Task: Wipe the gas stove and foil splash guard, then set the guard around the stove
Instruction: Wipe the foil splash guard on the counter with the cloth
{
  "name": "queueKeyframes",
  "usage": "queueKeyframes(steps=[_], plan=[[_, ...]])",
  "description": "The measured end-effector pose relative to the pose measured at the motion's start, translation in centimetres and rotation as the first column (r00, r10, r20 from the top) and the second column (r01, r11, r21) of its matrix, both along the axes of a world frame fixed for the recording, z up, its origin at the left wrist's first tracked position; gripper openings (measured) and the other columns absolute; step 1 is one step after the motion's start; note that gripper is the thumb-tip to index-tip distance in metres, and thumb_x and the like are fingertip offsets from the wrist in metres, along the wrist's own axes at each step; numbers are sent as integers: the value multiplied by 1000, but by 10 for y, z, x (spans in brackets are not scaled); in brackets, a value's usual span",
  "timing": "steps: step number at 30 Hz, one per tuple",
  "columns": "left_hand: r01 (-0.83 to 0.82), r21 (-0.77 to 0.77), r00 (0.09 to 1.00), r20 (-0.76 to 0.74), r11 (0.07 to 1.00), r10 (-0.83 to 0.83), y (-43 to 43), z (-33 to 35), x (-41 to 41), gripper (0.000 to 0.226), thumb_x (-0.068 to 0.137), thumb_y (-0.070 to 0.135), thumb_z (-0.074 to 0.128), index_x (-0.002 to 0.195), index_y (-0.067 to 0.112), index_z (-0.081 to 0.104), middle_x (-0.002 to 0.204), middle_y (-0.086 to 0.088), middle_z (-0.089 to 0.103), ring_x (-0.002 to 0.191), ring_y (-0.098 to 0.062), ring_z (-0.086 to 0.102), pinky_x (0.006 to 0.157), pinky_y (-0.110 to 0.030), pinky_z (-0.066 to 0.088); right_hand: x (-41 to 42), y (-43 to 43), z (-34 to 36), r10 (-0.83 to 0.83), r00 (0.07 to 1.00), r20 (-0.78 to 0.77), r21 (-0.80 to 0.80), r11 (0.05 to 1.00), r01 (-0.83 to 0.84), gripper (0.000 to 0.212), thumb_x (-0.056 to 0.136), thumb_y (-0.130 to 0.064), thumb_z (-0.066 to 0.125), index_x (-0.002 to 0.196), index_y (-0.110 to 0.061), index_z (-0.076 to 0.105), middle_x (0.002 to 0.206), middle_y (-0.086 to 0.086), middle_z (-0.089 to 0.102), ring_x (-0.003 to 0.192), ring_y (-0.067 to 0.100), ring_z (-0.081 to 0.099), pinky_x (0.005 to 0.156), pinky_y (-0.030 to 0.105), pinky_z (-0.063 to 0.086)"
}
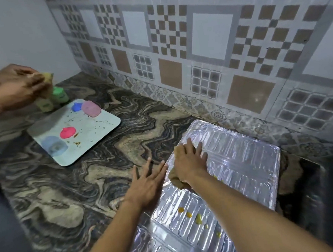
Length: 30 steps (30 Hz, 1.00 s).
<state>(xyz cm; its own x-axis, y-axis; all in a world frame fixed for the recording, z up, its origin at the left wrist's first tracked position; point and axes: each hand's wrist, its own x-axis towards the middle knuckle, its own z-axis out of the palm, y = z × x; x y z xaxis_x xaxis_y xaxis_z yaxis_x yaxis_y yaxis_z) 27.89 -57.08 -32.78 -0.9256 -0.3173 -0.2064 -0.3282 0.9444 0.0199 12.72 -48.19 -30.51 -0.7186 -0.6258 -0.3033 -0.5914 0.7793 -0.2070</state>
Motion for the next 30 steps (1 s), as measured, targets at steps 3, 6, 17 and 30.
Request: queueKeyframes(steps=[3, 6, 17, 30], plan=[[21, -10, 1000, -14, 1000, -21, -1, -1, 1, 62, 105, 35, 18, 153, 34, -21, 161, 15, -18, 146, -29, -28, 113, -67, -14, 9, 11, -16, 99, 988, -118, -107, 988, -112, 62, 106, -44, 22, 160, -24, -1, 168, 1, -12, 152, 31, -18, 121, 56, -7], [44, -24, 999, -8, 999, -45, -3, -3, 0, 63, 104, 35, 18, 154, 32, -21, 160, 15, -23, 146, -31, -29, 113, -68, -14, 5, 10, -24, 98, 992, -78, -102, 989, -106, 63, 105, -47, 13, 160, -24, -7, 168, 1, -12, 153, 28, -17, 122, 51, -8], [16, -26, 1000, 22, 1000, -16, 0, -3, -4, 63, 104, 31, 18, 154, 32, -20, 159, 16, -22, 148, -30, -24, 111, -69, -14, 5, 21, -32, 172, 976, -133, -73, 980, -183, 70, 96, -53, 2, 160, -26, -9, 168, 2, -13, 153, 27, -17, 124, 49, -3], [-19, -29, 998, 54, 999, 21, 3, -5, -6, 64, 106, 33, 18, 150, 34, -27, 157, 18, -27, 146, -29, -27, 105, -73, -18, 1, 66, -21, 186, 979, -89, 60, 982, -181, 63, 104, -47, 6, 154, -25, -25, 164, 0, -27, 150, 22, -25, 124, 45, -6]])
